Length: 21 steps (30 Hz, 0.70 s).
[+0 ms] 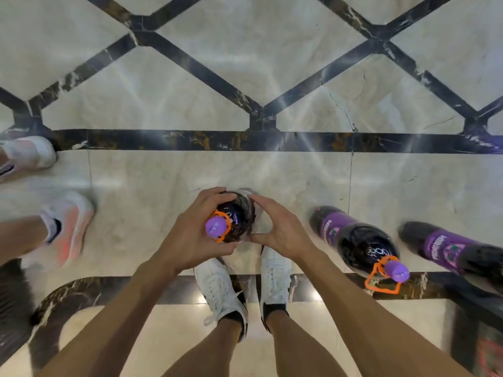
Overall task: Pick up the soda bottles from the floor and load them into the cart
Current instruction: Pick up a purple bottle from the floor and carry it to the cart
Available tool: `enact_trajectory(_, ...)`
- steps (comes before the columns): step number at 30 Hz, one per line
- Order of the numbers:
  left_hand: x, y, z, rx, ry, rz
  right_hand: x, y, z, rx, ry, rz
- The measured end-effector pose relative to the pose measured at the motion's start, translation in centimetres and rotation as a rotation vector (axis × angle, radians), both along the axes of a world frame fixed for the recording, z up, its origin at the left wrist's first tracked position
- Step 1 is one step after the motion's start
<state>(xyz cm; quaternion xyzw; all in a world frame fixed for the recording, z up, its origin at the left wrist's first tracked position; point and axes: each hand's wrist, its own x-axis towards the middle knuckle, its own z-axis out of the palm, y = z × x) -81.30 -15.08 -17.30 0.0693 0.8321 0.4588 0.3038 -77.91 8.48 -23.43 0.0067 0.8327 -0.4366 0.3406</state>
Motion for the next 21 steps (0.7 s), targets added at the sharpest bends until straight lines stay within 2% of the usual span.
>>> enact_trajectory(7,-1.1,-3.7,-1.5,0.116,-0.185,0.298,-3.6,-4.2,-3.8,-0.069,0.058,0.12)
enact_trajectory(12,-2.0,-4.8,-0.2,0.083,-0.265,0.335,-5.0,-5.2,-2.0,-0.013,0.037,0.253)
enact_trajectory(17,-2.1,-5.9,0.1,0.071,-0.324,0.44,-4.8,-7.6,-2.2,-0.072,0.004,0.227)
enact_trajectory(21,-2.0,-7.2,-0.9,0.049,-0.319,0.499,-4.3,-9.5,-5.0,-0.079,0.065,0.195)
